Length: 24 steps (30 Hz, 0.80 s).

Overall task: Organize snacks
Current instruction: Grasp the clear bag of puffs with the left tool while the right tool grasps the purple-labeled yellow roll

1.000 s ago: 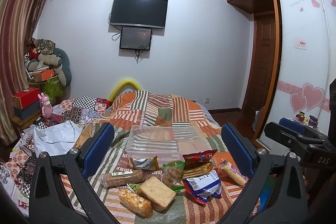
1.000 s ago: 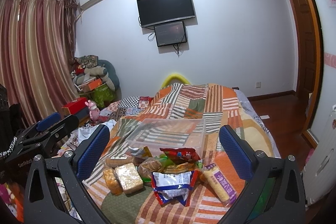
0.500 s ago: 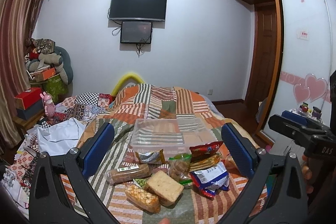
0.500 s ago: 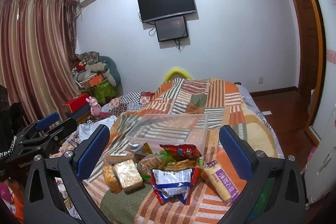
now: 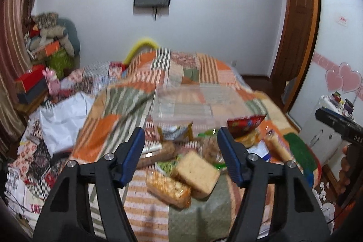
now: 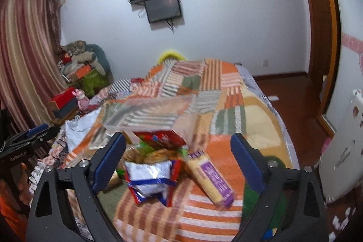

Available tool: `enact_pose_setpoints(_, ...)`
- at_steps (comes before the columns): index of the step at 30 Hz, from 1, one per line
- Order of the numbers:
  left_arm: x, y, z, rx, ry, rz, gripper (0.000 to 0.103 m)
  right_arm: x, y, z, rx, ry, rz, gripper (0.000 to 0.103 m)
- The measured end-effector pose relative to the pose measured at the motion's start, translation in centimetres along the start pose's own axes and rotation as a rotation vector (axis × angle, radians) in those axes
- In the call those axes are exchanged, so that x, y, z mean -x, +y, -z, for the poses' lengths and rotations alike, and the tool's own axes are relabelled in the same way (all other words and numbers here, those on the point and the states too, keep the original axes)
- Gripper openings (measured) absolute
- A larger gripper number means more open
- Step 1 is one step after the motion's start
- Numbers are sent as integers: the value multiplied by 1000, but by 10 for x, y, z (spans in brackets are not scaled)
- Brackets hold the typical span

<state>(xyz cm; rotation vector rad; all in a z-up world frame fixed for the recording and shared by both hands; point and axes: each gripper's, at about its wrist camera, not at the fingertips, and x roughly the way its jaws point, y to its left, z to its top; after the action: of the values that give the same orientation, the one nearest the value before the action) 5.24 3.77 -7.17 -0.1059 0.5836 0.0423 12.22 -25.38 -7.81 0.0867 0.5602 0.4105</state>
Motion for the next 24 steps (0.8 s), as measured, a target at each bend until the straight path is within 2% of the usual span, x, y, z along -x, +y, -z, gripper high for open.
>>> enact_pose_setpoints(2, -12, 5, 8, 6, 51, 1, 59, -6, -8, 5, -8, 33, 14, 82)
enact_pose_setpoints(5, -26, 9, 20, 12, 110, -7, 59, -14, -18, 12, -14, 79, 33, 77)
enact_pose_setpoints(14, -62, 18, 52, 40, 278, -10, 59, -39, -37, 33, -36, 210, 56, 76)
enact_pose_setpoints(21, -79, 27, 63, 93, 328, -15, 61, -56, -40, 42, -23, 275, 51, 76)
enact_pose_setpoints(24, -82, 31, 64, 100, 330, -26, 66, -65, -41, 45, -17, 302, 53, 76)
